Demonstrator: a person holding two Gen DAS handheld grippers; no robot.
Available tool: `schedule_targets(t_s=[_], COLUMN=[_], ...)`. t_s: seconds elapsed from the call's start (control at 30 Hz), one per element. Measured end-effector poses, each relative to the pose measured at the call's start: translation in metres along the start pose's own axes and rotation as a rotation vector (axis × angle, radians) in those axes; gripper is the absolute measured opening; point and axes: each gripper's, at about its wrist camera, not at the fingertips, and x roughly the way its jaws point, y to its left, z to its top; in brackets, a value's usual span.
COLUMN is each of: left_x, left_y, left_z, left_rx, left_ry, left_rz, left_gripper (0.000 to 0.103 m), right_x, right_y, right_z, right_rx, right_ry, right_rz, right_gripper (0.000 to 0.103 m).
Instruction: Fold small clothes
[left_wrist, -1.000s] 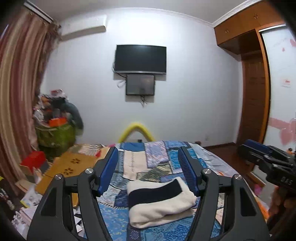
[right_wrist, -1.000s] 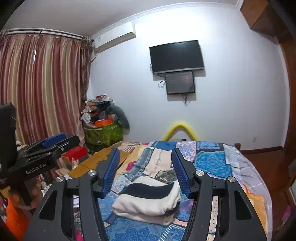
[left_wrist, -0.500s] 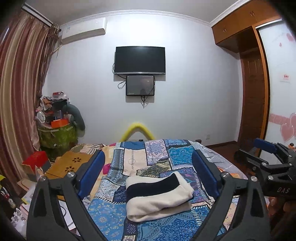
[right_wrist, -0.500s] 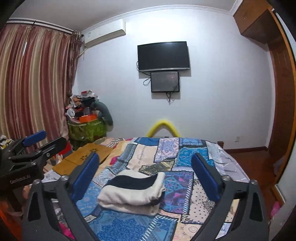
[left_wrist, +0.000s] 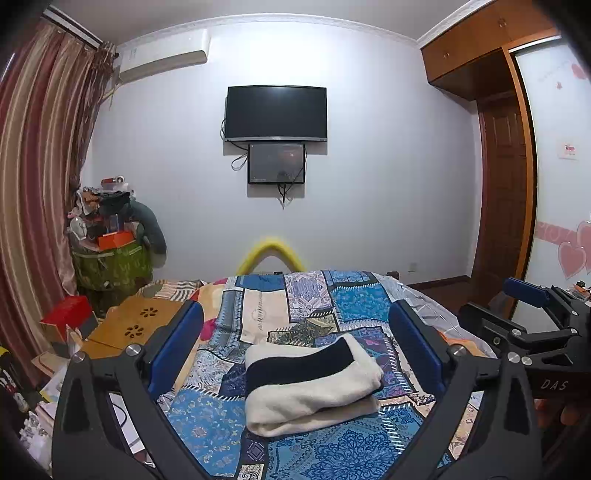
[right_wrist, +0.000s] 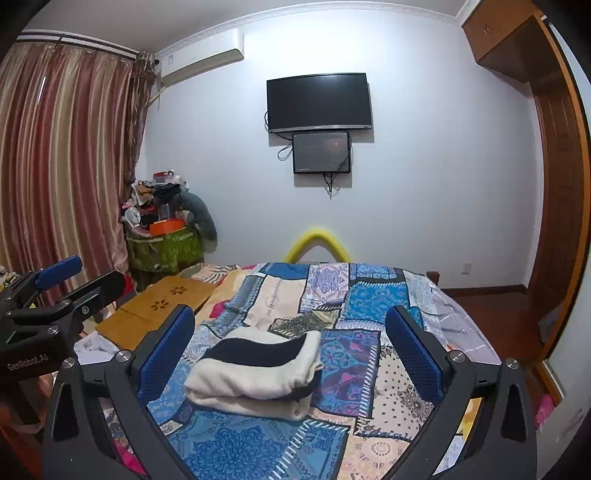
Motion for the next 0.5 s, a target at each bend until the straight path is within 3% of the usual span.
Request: schedule_targets(t_s=[0.5], left_x=[0.0029], left_y=[0.0004], left_z=[-0.0023], left_rx=[-0.013], left_ry=[0.019], left_rz=[-0.015], left_gripper=[0.102], right_x=[-0.0014], right_y=[-0.0005], right_z=[0.0017], right_rx=[0.0], right_ry=[0.01], right_rz=[-0.001], right_gripper=[0.103])
